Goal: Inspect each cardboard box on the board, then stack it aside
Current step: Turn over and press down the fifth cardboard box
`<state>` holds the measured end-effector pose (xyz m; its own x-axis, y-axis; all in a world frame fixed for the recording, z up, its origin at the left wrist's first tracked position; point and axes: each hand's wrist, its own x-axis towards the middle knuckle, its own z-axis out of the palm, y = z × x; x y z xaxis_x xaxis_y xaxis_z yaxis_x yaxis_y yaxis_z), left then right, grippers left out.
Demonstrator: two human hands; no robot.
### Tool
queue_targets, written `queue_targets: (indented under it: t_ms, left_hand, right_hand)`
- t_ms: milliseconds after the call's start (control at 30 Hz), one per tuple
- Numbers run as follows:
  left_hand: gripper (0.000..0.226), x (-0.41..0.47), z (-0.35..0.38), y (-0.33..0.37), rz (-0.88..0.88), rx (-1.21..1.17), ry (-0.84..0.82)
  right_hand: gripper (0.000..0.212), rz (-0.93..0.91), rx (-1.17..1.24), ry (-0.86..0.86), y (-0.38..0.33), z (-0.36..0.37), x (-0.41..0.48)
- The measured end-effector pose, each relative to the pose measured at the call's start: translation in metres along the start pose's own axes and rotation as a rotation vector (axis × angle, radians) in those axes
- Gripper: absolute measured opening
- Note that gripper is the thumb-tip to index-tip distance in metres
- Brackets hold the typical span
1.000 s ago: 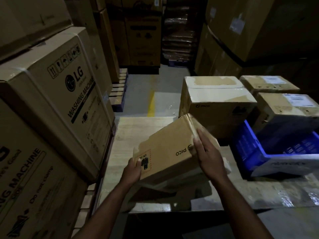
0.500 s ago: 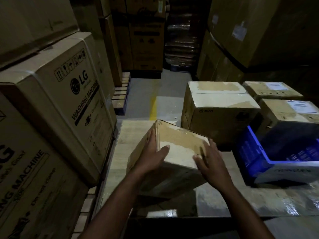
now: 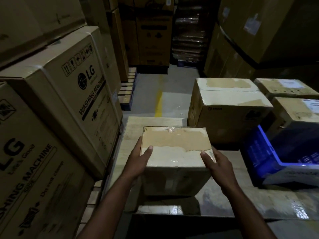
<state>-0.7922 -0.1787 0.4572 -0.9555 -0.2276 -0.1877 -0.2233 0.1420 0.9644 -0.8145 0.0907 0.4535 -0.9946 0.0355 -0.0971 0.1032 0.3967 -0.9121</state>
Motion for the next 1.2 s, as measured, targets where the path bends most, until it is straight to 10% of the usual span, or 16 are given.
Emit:
queue_targets:
  t_ms: [733,1033,1200]
  left_hand:
    - [0.067,0.004,-0.006,-0.039,-0.015,0.006,-0.042]
    - [0.119,-0.019,-0.025,-0.005,0.468,0.527,-0.182]
    - [0.124,-0.010,-0.033,-0.026,0.439,0.598,-0.151]
  right_hand:
    - [0.059,-0.138,0.089,0.024,-0.023,0.014,-0.010]
    - [0.080,-0.346,-0.185,-0.221,-0.053,0.070,-0.017]
    - [0.082,-0.530,-0.263,-0.404,-0.011,0.072,-0.011]
